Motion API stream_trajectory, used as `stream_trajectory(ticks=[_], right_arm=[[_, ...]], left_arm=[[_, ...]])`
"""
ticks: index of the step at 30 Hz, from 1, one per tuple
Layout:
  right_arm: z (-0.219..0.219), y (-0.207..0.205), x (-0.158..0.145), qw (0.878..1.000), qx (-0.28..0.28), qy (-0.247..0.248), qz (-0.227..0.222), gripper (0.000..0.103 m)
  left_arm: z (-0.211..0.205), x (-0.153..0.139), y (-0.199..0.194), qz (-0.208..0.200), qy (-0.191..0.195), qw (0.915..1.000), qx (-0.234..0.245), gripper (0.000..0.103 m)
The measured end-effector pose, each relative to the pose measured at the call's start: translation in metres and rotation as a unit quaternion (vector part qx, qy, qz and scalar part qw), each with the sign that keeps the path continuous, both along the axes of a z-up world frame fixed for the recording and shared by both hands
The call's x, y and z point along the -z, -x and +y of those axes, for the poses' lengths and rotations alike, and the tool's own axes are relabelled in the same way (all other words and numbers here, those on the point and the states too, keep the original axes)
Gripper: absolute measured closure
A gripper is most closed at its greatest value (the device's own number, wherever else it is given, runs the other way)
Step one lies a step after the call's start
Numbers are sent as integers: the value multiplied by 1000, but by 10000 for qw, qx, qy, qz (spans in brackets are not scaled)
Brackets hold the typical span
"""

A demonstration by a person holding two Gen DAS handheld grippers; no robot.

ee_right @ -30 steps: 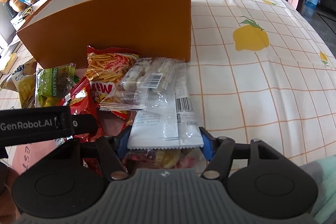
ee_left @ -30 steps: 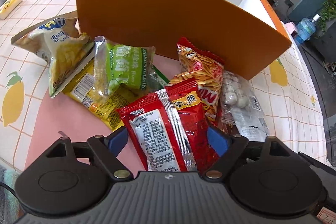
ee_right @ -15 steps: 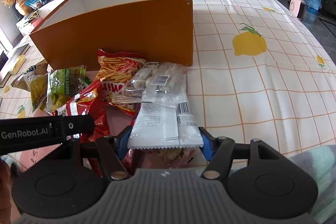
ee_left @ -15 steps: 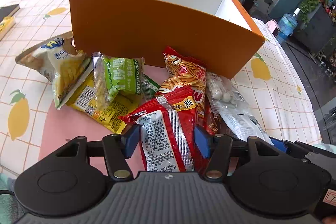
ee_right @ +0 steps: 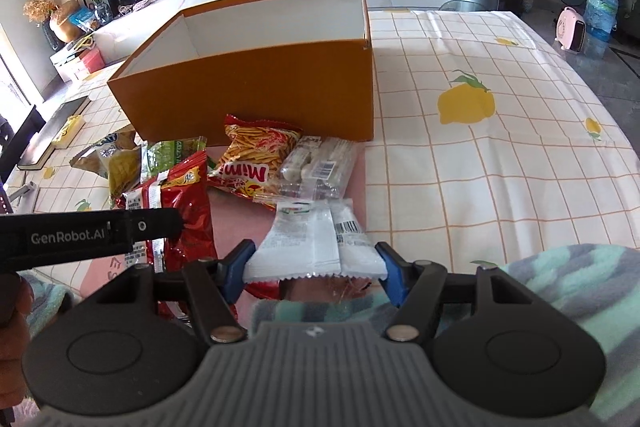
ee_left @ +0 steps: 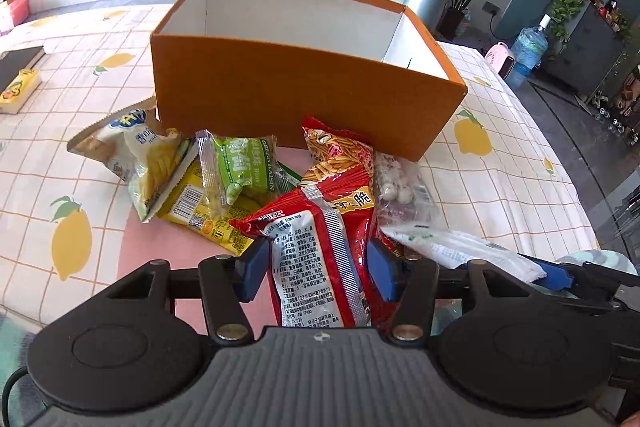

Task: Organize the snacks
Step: 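Close the left tool on the red snack bag while the right tool lifts the white wrapper, then carry the red bag and white wrapper with both tools into the orange box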

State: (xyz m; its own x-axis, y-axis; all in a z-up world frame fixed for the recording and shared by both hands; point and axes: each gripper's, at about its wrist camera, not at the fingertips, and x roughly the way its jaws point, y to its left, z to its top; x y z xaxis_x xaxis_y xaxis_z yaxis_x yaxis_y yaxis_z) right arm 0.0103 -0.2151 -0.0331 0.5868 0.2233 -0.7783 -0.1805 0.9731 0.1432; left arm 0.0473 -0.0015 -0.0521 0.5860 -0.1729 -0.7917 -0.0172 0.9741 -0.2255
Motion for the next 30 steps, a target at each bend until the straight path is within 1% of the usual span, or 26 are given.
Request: stream_trajectory(ticks=[3, 8, 13, 17, 24, 27, 30], right_arm=[[0, 8, -10, 9999, -27, 18, -162, 40], [1, 18, -27, 9992, -89, -97, -382, 41], [5, 21, -45, 9980, -193, -184, -581, 41], [11, 19, -64, 9959, -305, -114, -847, 41], [25, 2, -91, 9911, -580, 34, -1195, 41], [29, -11, -98, 9900, -669, 43, -1239, 41], [34, -30, -103, 9904, -705, -26, -1187, 41]], left_arm=[[1, -8, 5, -98, -5, 9999, 22, 42], [4, -20, 13, -258, 8, 9997, 27, 42], [9, -36, 17, -468, -64, 9989, 33, 42], [16, -51, 15, -672, -149, 9976, -37, 42], [26, -75, -2, -988, -285, 9947, -90, 42], [30, -80, -13, -1048, -326, 9939, -94, 42], [35, -82, -24, -1060, -336, 9937, -98, 42]])
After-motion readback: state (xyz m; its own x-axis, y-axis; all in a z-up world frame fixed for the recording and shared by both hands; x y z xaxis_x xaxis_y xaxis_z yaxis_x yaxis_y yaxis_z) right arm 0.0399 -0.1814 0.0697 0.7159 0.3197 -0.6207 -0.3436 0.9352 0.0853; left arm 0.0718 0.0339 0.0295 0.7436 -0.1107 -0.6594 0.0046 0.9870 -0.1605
